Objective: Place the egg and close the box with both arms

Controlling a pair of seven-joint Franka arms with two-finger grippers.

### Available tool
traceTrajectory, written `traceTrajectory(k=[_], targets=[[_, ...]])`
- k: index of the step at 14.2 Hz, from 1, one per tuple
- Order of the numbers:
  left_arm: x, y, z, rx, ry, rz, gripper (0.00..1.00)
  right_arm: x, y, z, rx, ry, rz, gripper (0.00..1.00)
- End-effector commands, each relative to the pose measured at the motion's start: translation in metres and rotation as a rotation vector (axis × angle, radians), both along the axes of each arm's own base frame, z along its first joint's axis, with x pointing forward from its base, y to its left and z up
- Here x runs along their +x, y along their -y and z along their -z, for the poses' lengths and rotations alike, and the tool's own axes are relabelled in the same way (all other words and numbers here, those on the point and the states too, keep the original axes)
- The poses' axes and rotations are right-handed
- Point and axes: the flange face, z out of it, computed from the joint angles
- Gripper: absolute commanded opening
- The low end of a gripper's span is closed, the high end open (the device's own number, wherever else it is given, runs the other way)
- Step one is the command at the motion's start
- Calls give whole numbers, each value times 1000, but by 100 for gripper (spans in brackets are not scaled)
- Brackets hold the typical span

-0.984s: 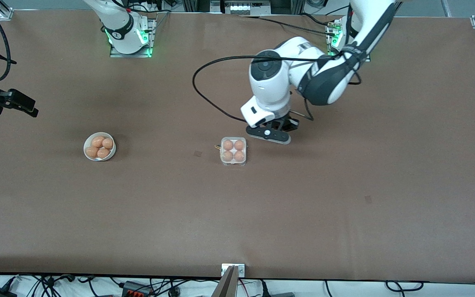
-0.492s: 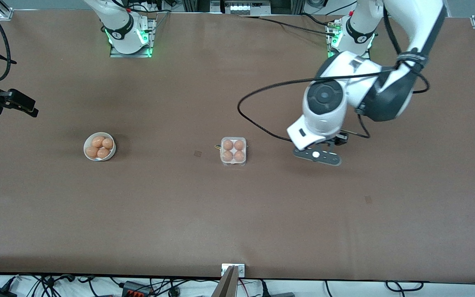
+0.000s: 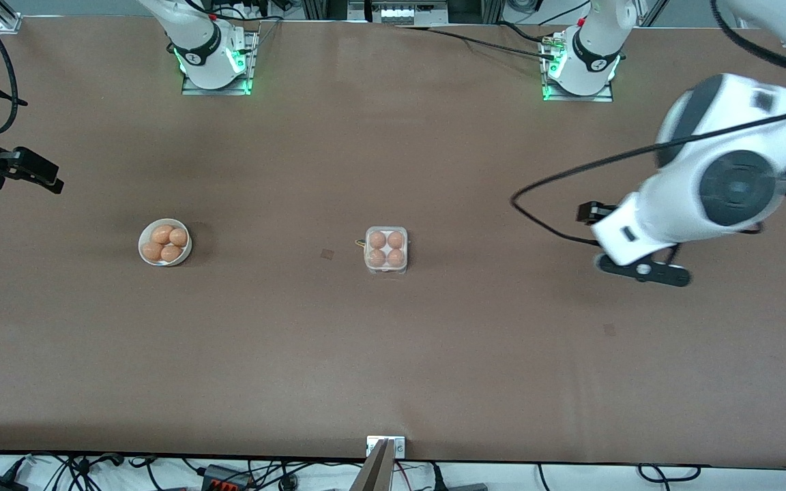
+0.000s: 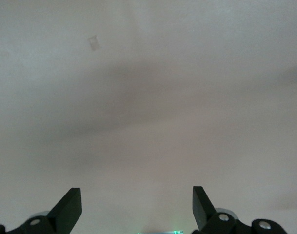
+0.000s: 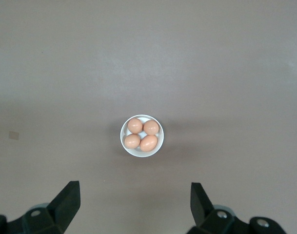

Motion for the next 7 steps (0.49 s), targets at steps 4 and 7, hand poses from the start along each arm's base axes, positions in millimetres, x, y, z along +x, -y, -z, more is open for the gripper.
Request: traceTrajectory(k=[4, 7], targets=[[-31, -85, -41, -138, -25, -111, 100, -4, 0, -9, -10, 9, -13, 100], [-62, -108, -58, -158, 91, -118, 100, -4, 1, -9, -8, 9, -12, 100]])
